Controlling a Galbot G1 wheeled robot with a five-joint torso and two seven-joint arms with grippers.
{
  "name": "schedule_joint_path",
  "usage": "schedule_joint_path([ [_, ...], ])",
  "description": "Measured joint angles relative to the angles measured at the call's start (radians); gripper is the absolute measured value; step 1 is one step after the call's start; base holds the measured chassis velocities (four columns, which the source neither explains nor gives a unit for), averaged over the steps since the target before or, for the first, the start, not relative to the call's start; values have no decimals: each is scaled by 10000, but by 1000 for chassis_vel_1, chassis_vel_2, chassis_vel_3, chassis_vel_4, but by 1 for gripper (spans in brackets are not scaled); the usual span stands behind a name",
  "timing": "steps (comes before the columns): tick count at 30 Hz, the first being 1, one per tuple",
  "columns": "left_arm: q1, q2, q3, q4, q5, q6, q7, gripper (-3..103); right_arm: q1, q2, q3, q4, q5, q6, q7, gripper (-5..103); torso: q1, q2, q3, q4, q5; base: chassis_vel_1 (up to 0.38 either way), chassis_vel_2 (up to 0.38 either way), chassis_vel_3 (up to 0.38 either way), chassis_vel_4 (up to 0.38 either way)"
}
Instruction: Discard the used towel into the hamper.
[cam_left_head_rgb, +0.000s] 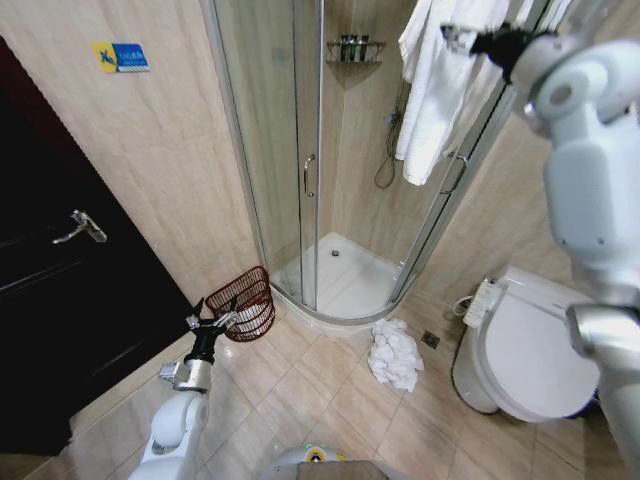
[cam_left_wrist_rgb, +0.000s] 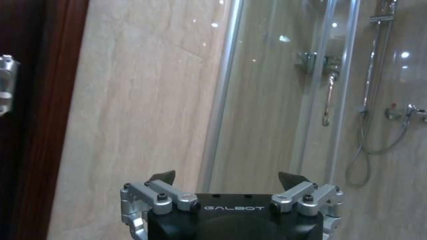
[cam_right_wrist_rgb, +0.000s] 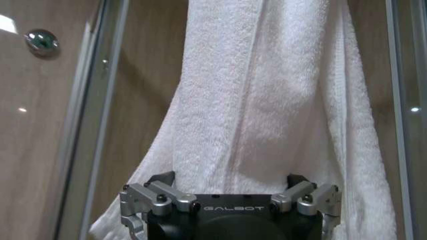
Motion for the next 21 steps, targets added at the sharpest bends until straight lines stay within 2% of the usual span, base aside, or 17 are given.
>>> schedule_joint_path([
  [9, 474, 386, -617, 110, -721, -428, 205, 100, 621, 529, -501, -976, -822, 66, 861, 100, -1, -3, -1, 2, 0, 0, 0, 0, 0],
  [18, 354, 469, -719, 204, -911, -547, 223, 100, 1064, 746, -663, -1715, -595, 153, 727, 102, -1, -4, -3, -1, -1, 0, 0, 0, 0],
  [20, 260, 430, -641, 233, -898, -547, 223, 100, 1111, 685, -700, -1795, -522, 189, 606, 95, -1, -5, -3, -1, 0, 0, 0, 0, 0],
  [21, 260, 430, -641, 233, -898, -547, 223, 100, 1111, 685, -700, -1795, -522, 189, 606, 95, -1, -5, -3, -1, 0, 0, 0, 0, 0],
])
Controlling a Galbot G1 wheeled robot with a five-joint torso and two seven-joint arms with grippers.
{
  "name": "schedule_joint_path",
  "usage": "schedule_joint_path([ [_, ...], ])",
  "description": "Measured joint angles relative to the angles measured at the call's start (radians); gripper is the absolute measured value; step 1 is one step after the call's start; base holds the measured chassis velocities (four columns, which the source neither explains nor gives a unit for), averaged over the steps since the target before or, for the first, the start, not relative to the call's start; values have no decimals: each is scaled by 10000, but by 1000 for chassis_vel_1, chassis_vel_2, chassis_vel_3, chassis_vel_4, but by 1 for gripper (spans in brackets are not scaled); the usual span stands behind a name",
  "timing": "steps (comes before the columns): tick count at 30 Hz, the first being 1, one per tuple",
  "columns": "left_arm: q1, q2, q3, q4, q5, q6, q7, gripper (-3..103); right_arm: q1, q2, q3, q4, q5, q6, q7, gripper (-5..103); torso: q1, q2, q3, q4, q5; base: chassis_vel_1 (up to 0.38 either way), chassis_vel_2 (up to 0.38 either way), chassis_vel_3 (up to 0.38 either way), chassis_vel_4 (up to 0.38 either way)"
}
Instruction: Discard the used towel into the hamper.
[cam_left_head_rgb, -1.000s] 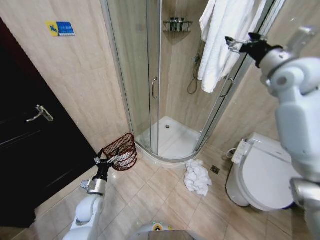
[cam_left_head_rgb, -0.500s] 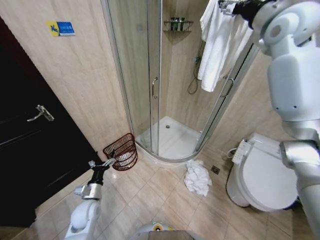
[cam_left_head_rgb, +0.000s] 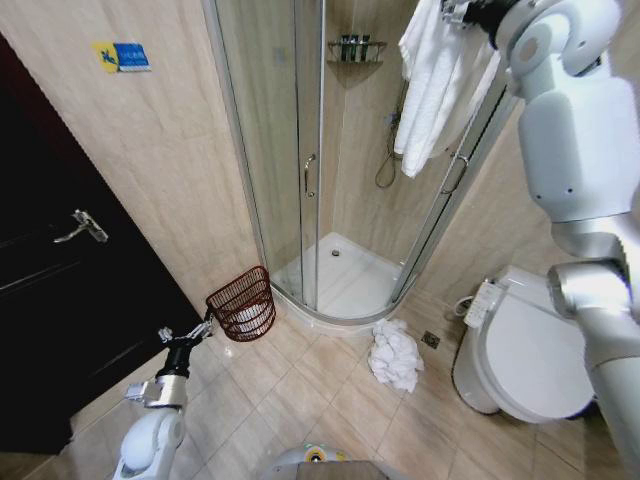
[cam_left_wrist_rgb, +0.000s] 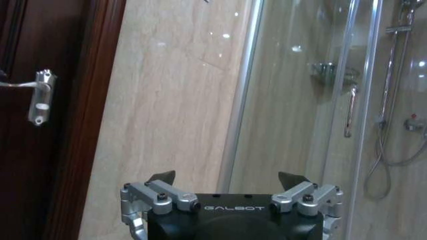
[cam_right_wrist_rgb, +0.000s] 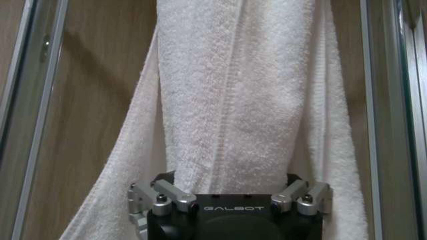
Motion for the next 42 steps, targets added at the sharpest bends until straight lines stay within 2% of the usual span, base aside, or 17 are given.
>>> schedule_joint_path([
  [3, -58, -45, 82, 8, 43, 5, -1, 100, 37, -116, -7, -25, 63, 7, -98, 84, 0, -1, 0, -1, 1, 0, 0, 0, 0],
  [9, -54, -61, 95, -9, 59, 27, -2, 100, 173, -151, -6, -116, 77, 34, -261, 72, -1, -1, 0, 0, 0, 0, 0, 0, 0],
  [12, -29, -85, 64, -26, 69, 29, -4, 100, 175, -159, 33, -13, 68, -74, -307, 60, -1, -1, 0, 2, 1, 0, 0, 0, 0],
  [14, -23, -88, 63, -26, 72, 29, -4, 100, 155, -167, 41, 28, 62, -81, -315, 60, 0, -1, 0, 2, 0, 0, 0, 0, 0],
  [15, 12, -107, 58, -26, 92, 19, -5, 100, 60, -205, 71, 219, 15, -144, -397, 56, -1, -1, -1, 1, 2, 0, 0, 0, 0],
  [16, 45, -130, 57, -28, 116, 3, -6, 100, 64, -206, 74, 261, -6, -190, -466, 61, -1, -1, 0, 1, 3, 0, 0, 0, 0],
  [21, 139, -194, 43, -100, 170, -28, -9, 100, 474, -73, -74, -216, -279, -145, -730, 72, -2, -1, -1, 1, -2, 0, 0, 0, 0],
  [23, 189, -200, 1, -168, 173, -31, -13, 100, 872, 44, -232, -713, -472, -67, -936, 83, -2, -1, -1, 2, -1, 0, 0, 0, 0],
  [24, 189, -200, 1, -168, 173, -31, -13, 100, 872, 44, -232, -713, -472, -67, -936, 83, -2, -1, -1, 2, -1, 0, 0, 0, 0],
  [27, 220, -184, -59, -275, 171, -31, -21, 100, 1334, 220, -466, -1382, -585, 41, -1134, 98, -2, -1, -1, 1, -1, 0, 0, 0, 0],
  [42, 279, -325, 216, -391, 271, 34, -110, 100, 2419, 749, -932, -2440, -893, 238, -1528, 100, -1, -2, -1, 1, 0, 0, 0, 0, 0],
])
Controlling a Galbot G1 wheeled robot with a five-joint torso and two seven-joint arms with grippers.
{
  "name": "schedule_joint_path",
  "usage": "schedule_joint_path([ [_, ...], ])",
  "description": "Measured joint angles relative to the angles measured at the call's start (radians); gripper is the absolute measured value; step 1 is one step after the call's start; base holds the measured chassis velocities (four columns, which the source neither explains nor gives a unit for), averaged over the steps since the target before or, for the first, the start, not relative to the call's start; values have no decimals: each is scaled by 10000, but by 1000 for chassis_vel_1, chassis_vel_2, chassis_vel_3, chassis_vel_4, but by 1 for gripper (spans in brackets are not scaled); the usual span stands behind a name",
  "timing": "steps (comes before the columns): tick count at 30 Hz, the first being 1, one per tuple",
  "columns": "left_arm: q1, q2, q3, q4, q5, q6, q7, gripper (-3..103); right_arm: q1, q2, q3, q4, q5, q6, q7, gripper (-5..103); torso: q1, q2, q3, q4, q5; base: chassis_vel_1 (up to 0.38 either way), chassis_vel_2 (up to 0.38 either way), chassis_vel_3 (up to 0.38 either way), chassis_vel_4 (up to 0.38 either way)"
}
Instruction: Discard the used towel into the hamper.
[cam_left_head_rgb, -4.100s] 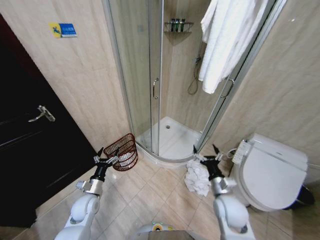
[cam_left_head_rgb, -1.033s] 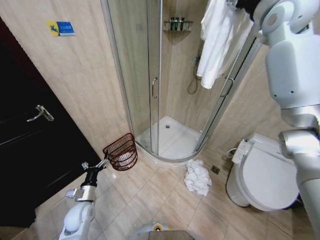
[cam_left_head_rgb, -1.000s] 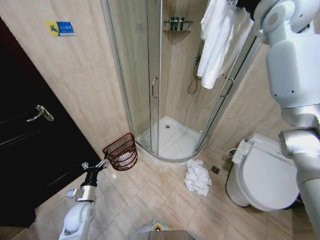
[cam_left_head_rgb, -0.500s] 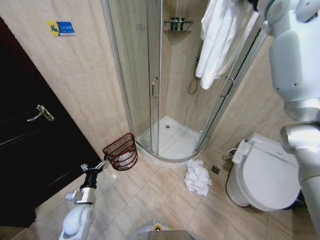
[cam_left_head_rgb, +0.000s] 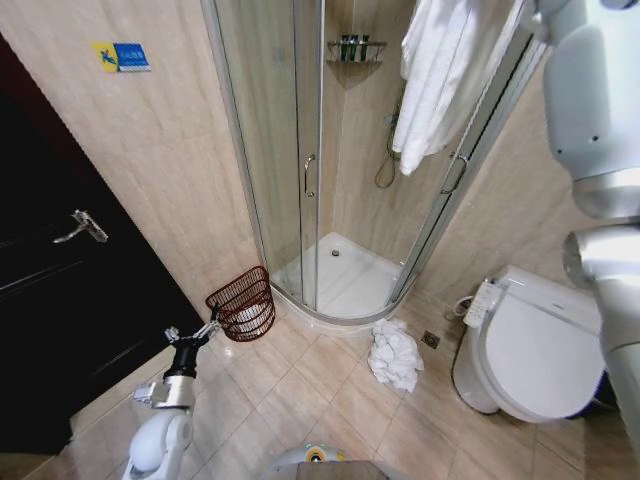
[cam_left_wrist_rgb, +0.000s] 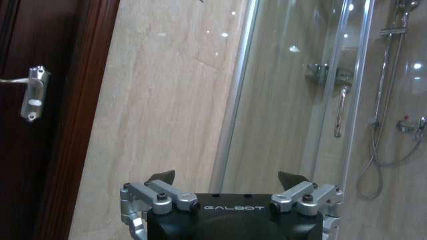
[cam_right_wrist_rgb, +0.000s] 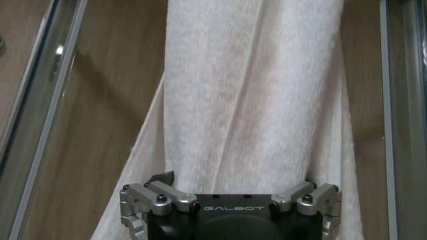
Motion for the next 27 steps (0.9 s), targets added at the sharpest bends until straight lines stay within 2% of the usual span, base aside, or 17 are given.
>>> schedule_joint_path([
  [9, -37, 65, -38, 140, -105, -164, 0, 100, 365, 527, -8, -702, -112, -16, -81, 101, 0, 0, -1, 1, -2, 0, 0, 0, 0],
  [19, -23, 212, -187, 324, -342, -395, 25, 100, 404, 831, 176, -1108, -424, 188, 12, 71, 0, 0, 0, 0, -2, 0, 0, 0, 0],
  [21, -30, 214, -183, 340, -349, -404, 25, 100, 393, 840, 182, -1106, -430, 192, 12, 71, 0, 0, 0, 0, -1, 0, 0, 0, 0],
  [22, -45, 215, -171, 354, -354, -410, 25, 100, 388, 868, 197, -1114, -434, 195, 11, 63, 0, 0, 0, 0, 1, 0, 0, 0, 0],
  [24, -73, 212, -167, 359, -356, -411, 25, 100, 387, 898, 228, -1136, -441, 202, 11, 63, 0, 0, 0, 0, 0, 0, 0, 0, 0],
  [27, -118, 185, -257, 331, -444, -406, 22, 100, 366, 918, 274, -1182, -462, 261, -31, 51, 0, 0, 0, 0, 0, 0, 0, 0, 0],
])
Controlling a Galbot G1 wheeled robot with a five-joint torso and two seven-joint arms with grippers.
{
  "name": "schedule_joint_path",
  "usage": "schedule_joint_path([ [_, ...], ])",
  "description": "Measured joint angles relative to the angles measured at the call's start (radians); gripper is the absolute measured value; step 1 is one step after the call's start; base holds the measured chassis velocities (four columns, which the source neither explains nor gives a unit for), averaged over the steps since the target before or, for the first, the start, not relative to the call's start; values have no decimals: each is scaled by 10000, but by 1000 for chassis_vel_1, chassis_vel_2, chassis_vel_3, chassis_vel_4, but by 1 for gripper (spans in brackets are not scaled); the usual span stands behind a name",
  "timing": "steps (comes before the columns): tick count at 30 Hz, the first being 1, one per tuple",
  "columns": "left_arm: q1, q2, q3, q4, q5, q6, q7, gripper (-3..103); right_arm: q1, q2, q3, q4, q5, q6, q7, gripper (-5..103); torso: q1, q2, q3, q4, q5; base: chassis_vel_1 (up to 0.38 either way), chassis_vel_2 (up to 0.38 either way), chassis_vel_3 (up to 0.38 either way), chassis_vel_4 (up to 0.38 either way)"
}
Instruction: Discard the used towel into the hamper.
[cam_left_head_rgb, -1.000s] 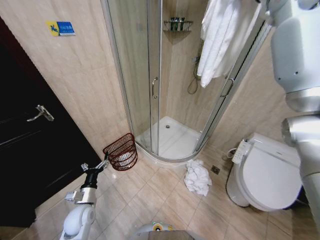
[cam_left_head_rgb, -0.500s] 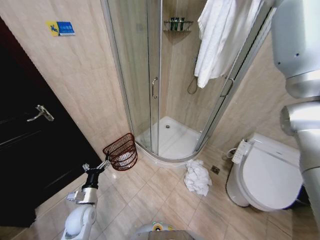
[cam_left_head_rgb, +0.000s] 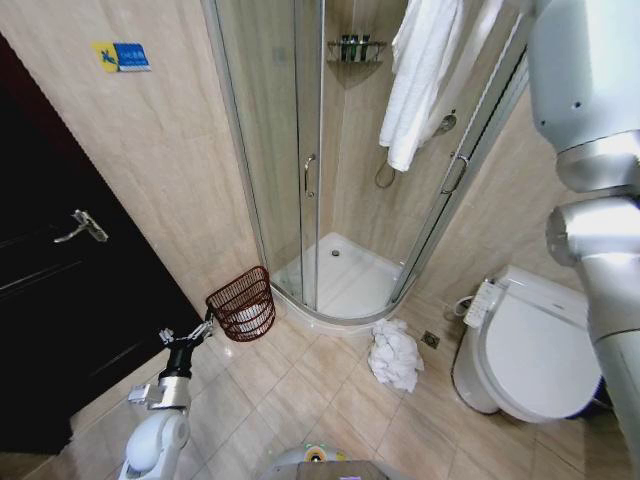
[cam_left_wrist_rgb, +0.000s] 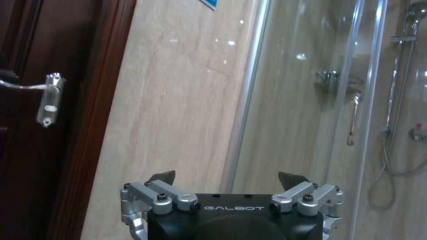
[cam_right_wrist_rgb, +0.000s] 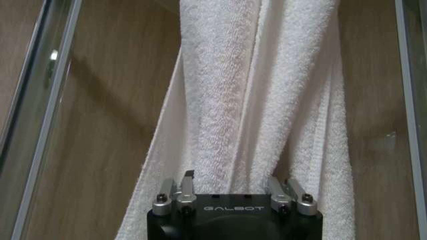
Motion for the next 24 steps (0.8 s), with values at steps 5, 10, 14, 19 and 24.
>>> schedule_joint_path([
  [5, 12, 33, -102, -61, -110, 33, -6, 100, -29, -4, 52, -14, -1, 41, -37, 40, 0, 0, 0, 0, 1, 0, 0, 0, 0],
  [10, -50, 16, -128, -118, -198, 100, -31, 100, -189, -72, 108, 201, 49, 64, -34, 24, 0, 0, 0, 0, 1, 0, 0, 0, 0],
  [14, -184, -12, -102, -143, -316, 84, -143, 100, -274, -110, 129, 443, 147, 64, 6, 16, 0, 0, 0, 0, 1, 0, 0, 0, 0],
  [19, -294, -32, -89, -285, -432, 179, -391, 100, -239, -110, 123, 466, 197, 47, 19, 7, 0, 0, 0, 0, 0, 0, 0, 0, 0],
  [24, -285, -38, -194, -487, -366, 366, -379, 100, -227, -179, 91, 636, 280, -22, 37, 7, 15, 28, 17, 1, 1, 0, 0, 0, 0],
])
